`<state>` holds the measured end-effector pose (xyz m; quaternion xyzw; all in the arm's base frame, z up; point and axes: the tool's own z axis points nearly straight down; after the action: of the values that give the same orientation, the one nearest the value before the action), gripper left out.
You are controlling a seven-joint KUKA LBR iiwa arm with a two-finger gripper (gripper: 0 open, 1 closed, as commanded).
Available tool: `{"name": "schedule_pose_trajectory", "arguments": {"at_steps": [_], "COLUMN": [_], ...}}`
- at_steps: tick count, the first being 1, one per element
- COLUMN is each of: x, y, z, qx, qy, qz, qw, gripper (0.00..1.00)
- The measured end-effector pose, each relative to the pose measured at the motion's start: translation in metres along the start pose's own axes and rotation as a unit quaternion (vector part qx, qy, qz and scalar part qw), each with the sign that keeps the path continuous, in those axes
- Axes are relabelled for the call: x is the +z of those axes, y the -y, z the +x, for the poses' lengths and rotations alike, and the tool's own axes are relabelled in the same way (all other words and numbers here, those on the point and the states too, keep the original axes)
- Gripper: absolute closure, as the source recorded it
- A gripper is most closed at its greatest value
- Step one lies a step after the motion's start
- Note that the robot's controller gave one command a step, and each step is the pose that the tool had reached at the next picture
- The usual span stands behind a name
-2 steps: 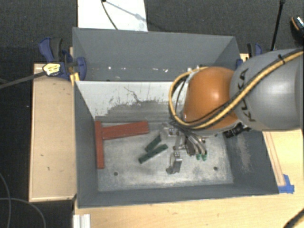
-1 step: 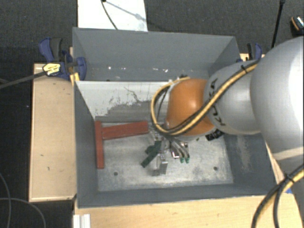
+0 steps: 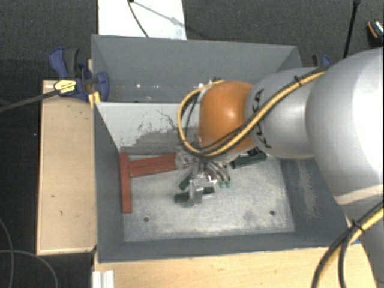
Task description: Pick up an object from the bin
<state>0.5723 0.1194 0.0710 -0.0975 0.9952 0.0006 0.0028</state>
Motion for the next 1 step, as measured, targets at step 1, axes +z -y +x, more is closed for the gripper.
{"name": "schedule_pose_trajectory", "arguments": {"at_steps": [1], "x": [-0.0013], "y": [0.0001], "z": [-0.0005], "qx": [0.003], "qy": [0.0018], "qz": [-0.001], "qw": [1.0000], "gripper": [1.00]}}
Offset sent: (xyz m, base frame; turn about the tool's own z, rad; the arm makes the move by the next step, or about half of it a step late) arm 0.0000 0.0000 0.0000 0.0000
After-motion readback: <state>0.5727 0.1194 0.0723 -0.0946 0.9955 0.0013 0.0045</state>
